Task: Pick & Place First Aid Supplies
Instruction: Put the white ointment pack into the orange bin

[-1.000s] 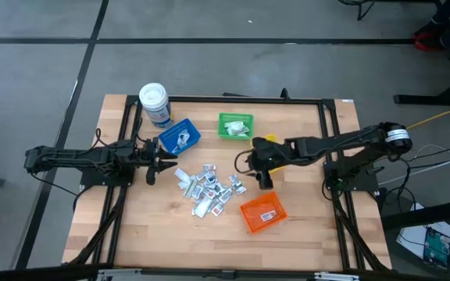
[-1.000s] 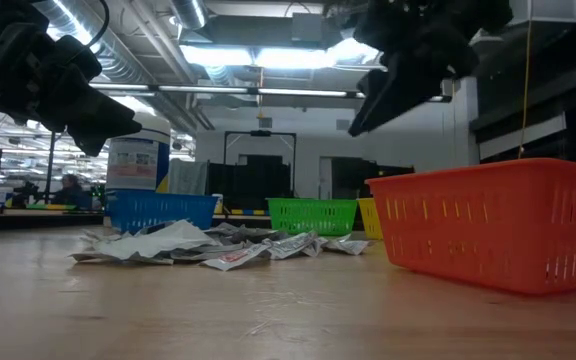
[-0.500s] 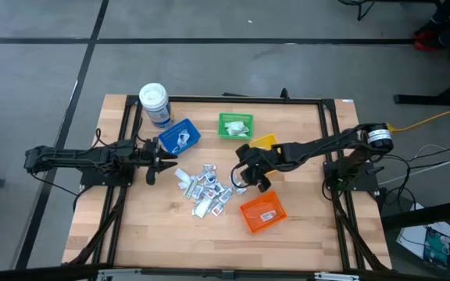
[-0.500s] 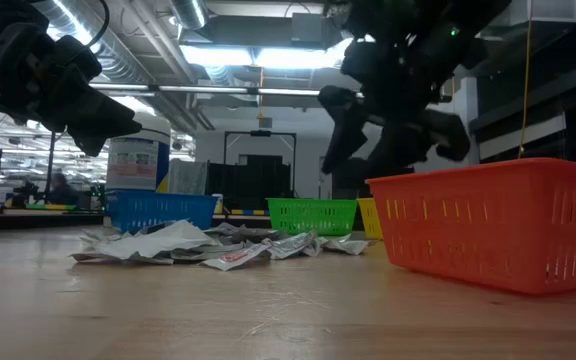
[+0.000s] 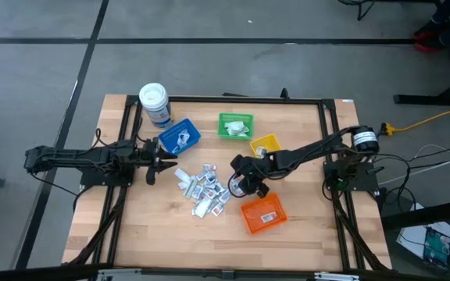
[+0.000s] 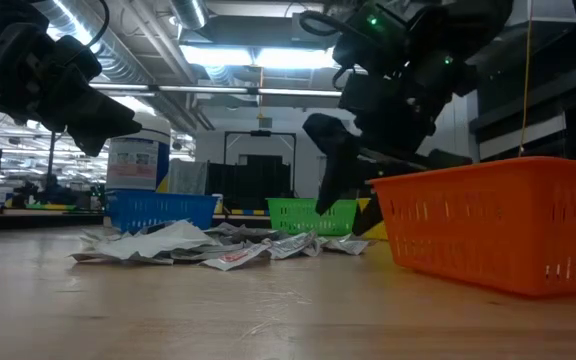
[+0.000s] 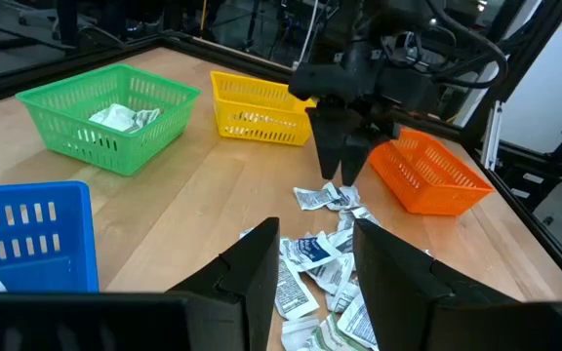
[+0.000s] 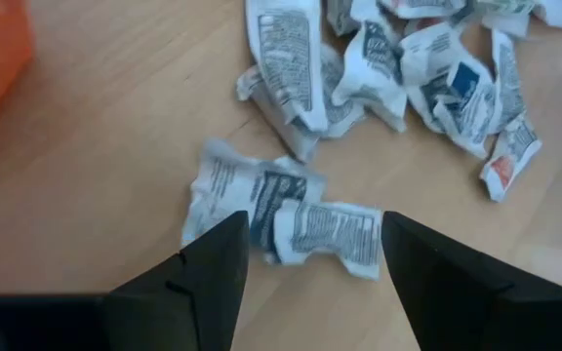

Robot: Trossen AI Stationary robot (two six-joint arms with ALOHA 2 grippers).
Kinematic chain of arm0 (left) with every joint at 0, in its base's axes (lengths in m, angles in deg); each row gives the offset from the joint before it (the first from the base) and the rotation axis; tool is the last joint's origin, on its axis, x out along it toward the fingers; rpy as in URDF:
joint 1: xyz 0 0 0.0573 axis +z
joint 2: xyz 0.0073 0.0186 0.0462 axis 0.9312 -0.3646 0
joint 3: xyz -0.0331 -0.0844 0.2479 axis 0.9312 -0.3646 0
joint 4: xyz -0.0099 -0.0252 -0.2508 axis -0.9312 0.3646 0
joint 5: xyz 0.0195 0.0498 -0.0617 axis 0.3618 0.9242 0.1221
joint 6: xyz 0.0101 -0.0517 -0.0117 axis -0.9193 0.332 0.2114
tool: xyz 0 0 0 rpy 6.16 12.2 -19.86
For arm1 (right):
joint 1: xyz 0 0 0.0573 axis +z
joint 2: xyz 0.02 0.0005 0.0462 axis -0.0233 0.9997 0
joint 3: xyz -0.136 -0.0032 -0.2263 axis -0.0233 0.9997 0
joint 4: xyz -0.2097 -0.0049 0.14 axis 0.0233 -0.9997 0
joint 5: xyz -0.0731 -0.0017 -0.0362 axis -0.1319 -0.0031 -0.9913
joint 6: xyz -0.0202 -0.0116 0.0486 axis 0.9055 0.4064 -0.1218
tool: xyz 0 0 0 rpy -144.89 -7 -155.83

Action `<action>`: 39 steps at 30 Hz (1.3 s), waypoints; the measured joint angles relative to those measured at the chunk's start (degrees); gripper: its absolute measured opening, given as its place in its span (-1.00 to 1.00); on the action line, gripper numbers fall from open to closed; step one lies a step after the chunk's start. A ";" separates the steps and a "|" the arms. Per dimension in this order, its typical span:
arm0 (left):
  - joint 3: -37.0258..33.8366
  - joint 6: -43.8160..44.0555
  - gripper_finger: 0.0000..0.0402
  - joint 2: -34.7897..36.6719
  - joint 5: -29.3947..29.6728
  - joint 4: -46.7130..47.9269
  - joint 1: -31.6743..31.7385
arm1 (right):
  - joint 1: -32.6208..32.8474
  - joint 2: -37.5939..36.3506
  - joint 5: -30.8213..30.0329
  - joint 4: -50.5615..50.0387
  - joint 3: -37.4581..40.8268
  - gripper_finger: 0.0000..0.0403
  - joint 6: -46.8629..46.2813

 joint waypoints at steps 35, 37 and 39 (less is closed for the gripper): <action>0.00 0.00 -0.37 0.00 -0.02 0.02 -0.02 | 0.39 3.30 -16.05 1.32 0.31 -0.37 2.36; 0.01 0.00 -0.37 0.00 -0.01 0.02 -0.02 | 0.39 3.30 -16.33 1.31 0.31 -0.37 2.82; 0.00 0.00 -0.37 0.00 -0.02 0.02 0.00 | 0.39 3.22 -16.31 1.58 0.31 -0.37 3.06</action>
